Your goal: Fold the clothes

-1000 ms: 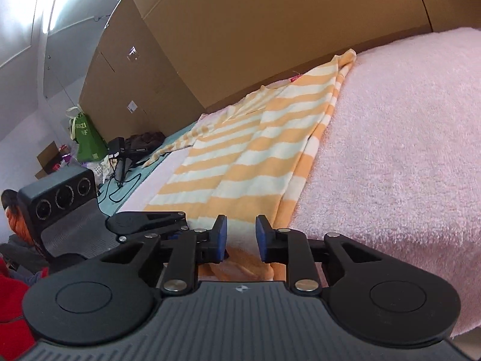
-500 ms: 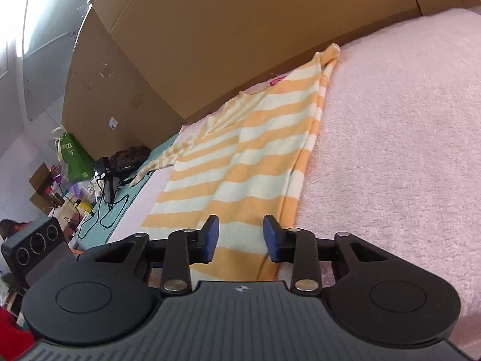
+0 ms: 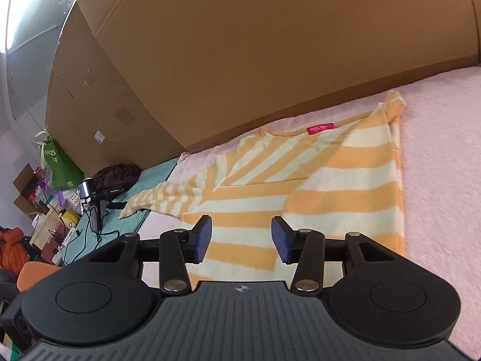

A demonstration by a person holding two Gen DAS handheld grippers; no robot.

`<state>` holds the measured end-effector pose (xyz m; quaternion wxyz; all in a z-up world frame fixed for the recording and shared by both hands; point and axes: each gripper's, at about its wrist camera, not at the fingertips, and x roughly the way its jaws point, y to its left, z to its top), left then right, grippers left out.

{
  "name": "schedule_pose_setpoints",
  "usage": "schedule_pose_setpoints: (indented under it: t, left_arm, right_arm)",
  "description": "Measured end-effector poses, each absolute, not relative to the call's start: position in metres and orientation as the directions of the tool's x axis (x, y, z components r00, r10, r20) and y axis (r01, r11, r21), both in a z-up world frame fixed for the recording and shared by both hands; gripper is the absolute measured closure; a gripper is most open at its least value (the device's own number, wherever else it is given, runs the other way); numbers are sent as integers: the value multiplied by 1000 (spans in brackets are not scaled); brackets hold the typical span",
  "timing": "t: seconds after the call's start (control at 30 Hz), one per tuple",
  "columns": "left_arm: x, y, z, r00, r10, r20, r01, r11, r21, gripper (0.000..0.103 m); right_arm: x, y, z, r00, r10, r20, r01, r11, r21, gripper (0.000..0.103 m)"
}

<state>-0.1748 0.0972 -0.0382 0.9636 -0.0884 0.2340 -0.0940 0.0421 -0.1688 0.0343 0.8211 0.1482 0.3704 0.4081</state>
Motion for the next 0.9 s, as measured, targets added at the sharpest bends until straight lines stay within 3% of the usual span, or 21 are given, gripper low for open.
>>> schedule_pose_setpoints:
  t: [0.1, 0.33, 0.63, 0.77, 0.8, 0.87, 0.9]
  left_arm:
    - [-182, 114, -46, 873, -173, -455, 73, 971, -229, 1]
    - [-191, 132, -54, 879, -124, -461, 35, 980, -198, 1]
    - [-178, 117, -57, 882, -115, -456, 91, 993, -74, 1]
    - [-170, 110, -58, 878, -145, -456, 132, 989, -60, 1]
    - [-168, 108, -58, 877, -149, -457, 140, 989, -54, 1]
    - [-166, 104, -58, 875, -149, -461, 149, 988, -37, 1]
    - [-165, 103, -58, 875, -147, -462, 150, 988, -30, 1]
  right_arm:
    - [57, -143, 41, 425, 748, -509, -538, 661, 523, 42]
    - [67, -105, 24, 358, 727, -586, -505, 679, 534, 42]
    - [91, -163, 9, 467, 650, -600, -344, 758, 554, 42]
    - [118, -189, -7, 509, 672, -539, -332, 730, 597, 53]
    - [128, -194, -13, 514, 665, -542, -297, 731, 615, 69]
    - [137, -195, -13, 518, 651, -555, -253, 736, 628, 91]
    - [138, -192, -9, 519, 644, -562, -238, 741, 628, 85]
